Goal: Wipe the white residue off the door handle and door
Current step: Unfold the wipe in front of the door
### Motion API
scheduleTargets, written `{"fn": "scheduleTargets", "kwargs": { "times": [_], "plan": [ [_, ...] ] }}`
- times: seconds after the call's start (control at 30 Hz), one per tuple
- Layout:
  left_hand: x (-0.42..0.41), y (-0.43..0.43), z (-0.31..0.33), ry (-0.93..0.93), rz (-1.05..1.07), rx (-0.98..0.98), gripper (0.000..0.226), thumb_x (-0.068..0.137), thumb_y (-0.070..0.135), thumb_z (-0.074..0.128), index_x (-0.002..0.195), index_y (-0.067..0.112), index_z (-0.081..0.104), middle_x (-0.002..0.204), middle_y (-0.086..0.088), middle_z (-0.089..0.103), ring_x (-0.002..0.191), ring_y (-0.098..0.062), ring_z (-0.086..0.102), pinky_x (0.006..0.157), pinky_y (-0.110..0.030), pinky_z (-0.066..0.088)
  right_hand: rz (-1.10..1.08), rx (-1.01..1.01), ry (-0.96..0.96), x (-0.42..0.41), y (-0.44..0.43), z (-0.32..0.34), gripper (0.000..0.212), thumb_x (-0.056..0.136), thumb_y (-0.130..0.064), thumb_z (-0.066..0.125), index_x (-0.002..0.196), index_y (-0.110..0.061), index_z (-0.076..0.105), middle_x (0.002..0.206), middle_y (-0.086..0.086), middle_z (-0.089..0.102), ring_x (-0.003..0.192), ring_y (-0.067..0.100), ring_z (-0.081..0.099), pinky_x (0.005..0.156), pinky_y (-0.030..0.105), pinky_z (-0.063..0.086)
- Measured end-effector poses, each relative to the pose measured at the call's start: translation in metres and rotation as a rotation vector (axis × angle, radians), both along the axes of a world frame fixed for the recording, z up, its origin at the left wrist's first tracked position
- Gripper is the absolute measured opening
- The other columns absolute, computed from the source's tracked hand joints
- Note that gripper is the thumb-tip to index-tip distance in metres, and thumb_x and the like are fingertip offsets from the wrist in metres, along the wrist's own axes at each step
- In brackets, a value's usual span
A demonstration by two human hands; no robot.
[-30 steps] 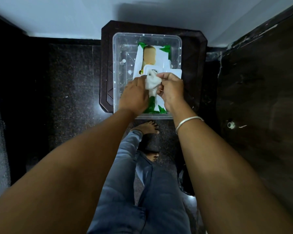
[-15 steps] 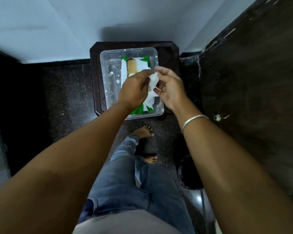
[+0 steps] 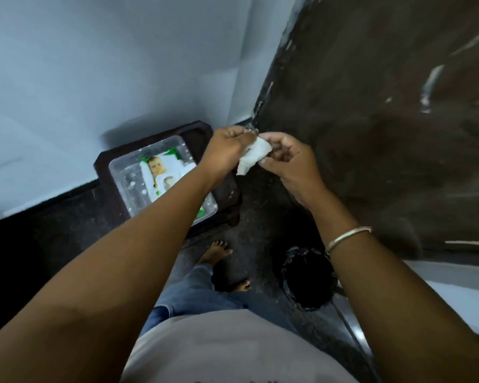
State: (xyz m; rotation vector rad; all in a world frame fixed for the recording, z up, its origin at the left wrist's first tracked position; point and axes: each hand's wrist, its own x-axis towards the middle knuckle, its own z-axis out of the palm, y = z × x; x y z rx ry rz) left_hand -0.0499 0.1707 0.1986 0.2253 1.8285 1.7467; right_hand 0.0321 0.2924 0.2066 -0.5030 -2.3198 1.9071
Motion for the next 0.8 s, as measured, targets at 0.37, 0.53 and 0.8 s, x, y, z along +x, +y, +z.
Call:
{"fn": "scheduleTargets", "kwargs": {
  "times": [0.37,0.53,0.8],
  "plan": [
    [0.061,0.127,0.08,0.013,-0.494,0.123,0.018,0.09,0.013,0.047,0.08,0.015,0.062,0.065,-0.001,0.06,0.053,-0.012,0.053,0.054,-0.027,0.042,-0.762,0.021,0.137,0.104,0.074,0.074,0.038,0.094,-0.021,0.056,0.07,0.007,0.057,0.061,0.005,0.056,0.059,0.009,0.047,0.055,0.023,0.039],
    [0.098,0.164,0.112,0.09,-0.737,0.259,0.019,0.079,0.005,0.067,0.093,0.017,0.062,0.085,0.0,0.067,0.076,-0.006,0.065,0.07,-0.021,0.054,-0.896,-0.043,0.164,0.148,0.09,0.103,0.013,0.091,-0.01,0.059,0.084,-0.001,0.066,0.075,0.011,0.069,0.068,0.018,0.061,0.06,0.028,0.048],
    [0.13,0.2,0.147,0.211,-0.857,0.339,0.013,0.081,0.003,0.065,0.093,0.008,0.065,0.084,-0.009,0.068,0.08,-0.021,0.065,0.071,-0.034,0.054,-1.04,0.046,0.311,0.188,0.103,0.138,0.015,0.087,-0.002,0.062,0.083,-0.015,0.069,0.074,-0.004,0.071,0.069,0.008,0.066,0.062,0.021,0.053]
  ]
}}
